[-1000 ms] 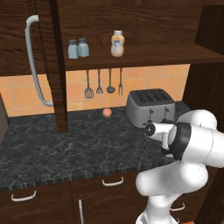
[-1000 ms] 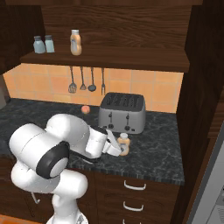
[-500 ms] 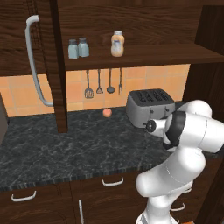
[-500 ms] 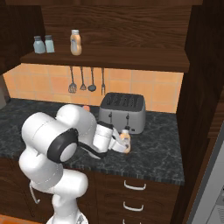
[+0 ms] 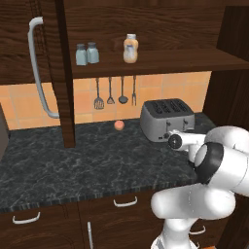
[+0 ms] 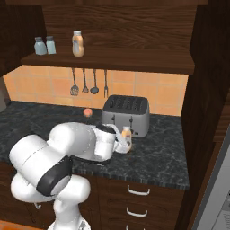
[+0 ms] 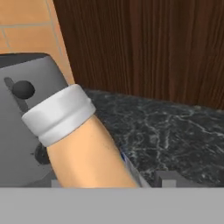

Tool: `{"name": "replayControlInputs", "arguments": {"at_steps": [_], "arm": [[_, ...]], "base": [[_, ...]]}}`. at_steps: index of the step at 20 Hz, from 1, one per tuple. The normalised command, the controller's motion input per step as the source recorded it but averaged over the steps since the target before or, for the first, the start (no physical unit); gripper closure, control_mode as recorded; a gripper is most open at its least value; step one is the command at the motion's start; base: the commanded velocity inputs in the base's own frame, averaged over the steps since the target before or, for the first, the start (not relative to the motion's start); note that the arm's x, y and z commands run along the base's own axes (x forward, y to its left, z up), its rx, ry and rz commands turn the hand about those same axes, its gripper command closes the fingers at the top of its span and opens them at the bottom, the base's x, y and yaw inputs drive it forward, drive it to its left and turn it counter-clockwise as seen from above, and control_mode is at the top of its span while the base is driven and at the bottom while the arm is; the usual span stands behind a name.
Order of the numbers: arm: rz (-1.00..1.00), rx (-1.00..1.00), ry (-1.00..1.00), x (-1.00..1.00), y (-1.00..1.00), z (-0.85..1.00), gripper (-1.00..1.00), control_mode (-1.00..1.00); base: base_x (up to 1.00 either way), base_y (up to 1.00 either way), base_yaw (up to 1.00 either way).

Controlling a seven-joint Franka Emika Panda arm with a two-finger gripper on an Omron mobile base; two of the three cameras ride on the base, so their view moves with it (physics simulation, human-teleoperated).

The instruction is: Put the shaker and condiment bottle from the counter next to their counterparts in the cabinet.

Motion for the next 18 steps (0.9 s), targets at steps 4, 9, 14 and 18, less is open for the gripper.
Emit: {"name": "replayControlInputs", "arguments": {"at_steps": [4,9,14,18], "arm": [[0.21,0.00,-0.22,-0.54,-0.03,0.68,1.00,-1.00],[0.21,0.00,-0.18,-0.49,-0.01,0.69,1.00,-1.00],[0.26,0.00,-0.10,-0.24,0.00,0.78,1.00,-1.00],[0.27,0.00,-0.01,-0.20,0.00,0.85,1.00,-1.00]], "base": [[0.00,0.00,0.00],[0.00,0.00,0.00],[0.00,0.00,0.00],[0.00,0.00,0.00]]}}
